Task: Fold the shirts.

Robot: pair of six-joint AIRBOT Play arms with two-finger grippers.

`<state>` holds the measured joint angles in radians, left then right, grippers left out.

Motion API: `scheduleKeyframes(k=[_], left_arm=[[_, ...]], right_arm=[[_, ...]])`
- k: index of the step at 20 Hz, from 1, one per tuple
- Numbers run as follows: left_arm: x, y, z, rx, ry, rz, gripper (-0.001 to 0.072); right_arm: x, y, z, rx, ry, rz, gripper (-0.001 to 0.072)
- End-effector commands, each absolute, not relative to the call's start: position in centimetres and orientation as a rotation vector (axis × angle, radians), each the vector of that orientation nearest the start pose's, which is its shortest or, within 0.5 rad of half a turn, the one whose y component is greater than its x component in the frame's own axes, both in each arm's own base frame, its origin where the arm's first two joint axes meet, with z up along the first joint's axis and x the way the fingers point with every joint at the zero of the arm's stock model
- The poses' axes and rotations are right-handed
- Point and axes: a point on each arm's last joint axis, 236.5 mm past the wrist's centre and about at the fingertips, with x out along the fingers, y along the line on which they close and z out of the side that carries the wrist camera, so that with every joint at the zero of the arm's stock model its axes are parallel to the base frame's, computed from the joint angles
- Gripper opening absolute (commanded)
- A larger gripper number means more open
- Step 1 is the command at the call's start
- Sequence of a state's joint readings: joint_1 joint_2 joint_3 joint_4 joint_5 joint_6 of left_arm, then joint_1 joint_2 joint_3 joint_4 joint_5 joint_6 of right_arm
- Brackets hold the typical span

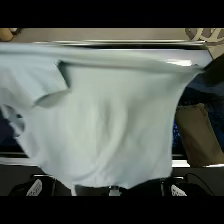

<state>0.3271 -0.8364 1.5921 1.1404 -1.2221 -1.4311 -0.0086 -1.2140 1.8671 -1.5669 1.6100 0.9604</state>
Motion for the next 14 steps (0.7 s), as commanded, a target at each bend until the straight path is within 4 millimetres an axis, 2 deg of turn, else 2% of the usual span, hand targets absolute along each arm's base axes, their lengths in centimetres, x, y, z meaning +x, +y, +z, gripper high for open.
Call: scheduleKeyframes(k=[1,2,3,4,5,7,8,10,12,14], left_arm=[[38.0,1.6,21.0,-0.238,0.774,-0.132,0.0031],[39.5,1.6,17.0,-0.269,0.833,-0.130,0.0031],[41.0,1.4,13.1,-0.296,0.877,-0.121,0.0032],[42.4,1.3,10.0,-0.315,0.903,-0.113,0.0032],[43.9,1.0,7.1,-0.326,0.929,-0.107,0.0032],[46.8,0.0,3.1,-0.335,0.946,-0.106,0.0033],[48.4,-0.4,1.9,-0.344,0.931,-0.101,0.0033],[51.0,-1.0,0.8,-0.367,0.889,-0.095,0.0033],[53.3,-1.2,0.9,-0.365,0.846,-0.093,0.0033],[54.7,-1.2,1.6,-0.358,0.819,-0.097,0.0033]], right_arm=[[41.3,0.3,10.4,-0.478,1.283,0.407,0.0017],[43.0,0.3,7.0,-0.452,1.323,0.402,0.0017],[44.8,0.4,4.4,-0.437,1.327,0.399,0.0017],[46.6,0.8,2.4,-0.420,1.306,0.406,0.0017],[48.4,1.4,0.7,-0.400,1.272,0.410,0.0018],[51.4,2.2,-1.2,-0.363,1.190,0.401,0.0018],[52.8,2.1,-1.5,-0.350,1.147,0.371,0.0018],[55.5,1.7,-1.0,-0.352,1.047,0.320,0.0019],[57.7,0.8,0.3,-0.396,0.947,0.271,0.0019],[58.1,0.4,0.7,-0.415,0.927,0.257,0.0018]])
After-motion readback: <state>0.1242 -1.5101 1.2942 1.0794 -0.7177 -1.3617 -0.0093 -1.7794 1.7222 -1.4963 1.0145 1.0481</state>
